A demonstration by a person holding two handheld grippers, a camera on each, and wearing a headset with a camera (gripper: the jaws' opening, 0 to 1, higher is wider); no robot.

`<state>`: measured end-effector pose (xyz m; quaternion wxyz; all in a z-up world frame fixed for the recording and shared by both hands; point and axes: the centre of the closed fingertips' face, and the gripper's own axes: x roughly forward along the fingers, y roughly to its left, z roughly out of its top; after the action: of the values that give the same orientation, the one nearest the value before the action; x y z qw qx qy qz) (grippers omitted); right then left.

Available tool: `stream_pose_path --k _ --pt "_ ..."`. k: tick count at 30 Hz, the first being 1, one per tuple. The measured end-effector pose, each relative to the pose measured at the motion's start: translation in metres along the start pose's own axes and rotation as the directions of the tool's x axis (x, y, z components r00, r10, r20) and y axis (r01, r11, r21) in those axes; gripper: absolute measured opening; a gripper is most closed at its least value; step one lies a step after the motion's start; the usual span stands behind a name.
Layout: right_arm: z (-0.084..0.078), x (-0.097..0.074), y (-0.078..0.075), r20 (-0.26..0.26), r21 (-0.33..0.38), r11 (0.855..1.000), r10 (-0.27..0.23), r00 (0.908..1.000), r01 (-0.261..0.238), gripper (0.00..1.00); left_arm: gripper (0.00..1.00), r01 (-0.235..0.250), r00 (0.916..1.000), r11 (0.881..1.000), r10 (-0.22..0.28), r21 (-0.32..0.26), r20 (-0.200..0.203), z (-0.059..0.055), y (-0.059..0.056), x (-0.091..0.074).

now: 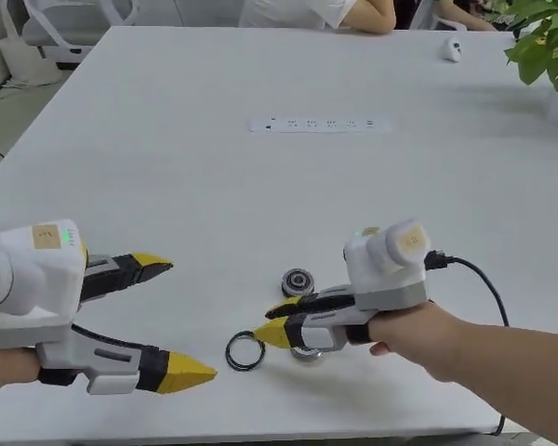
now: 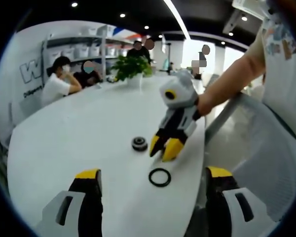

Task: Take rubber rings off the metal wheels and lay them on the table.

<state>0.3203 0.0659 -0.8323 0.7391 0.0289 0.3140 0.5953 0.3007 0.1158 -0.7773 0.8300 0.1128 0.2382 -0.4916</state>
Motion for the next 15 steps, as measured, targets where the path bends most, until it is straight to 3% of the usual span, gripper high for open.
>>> stream_pose_path --k 9,15 --pt "0.023 -0.018 -0.014 0.086 -0.053 0.996 -0.06 0.9945 0.065 0.31 0.87 0.002 1.0 1.0 -0.002 0.018 0.005 0.011 0.008 0.012" --pt "0.026 -0.031 -0.028 0.104 -0.074 0.99 -0.111 0.9884 0.119 0.4 0.87 0.0 1.0 1.0 0.0 0.021 0.009 0.017 0.015 0.021"
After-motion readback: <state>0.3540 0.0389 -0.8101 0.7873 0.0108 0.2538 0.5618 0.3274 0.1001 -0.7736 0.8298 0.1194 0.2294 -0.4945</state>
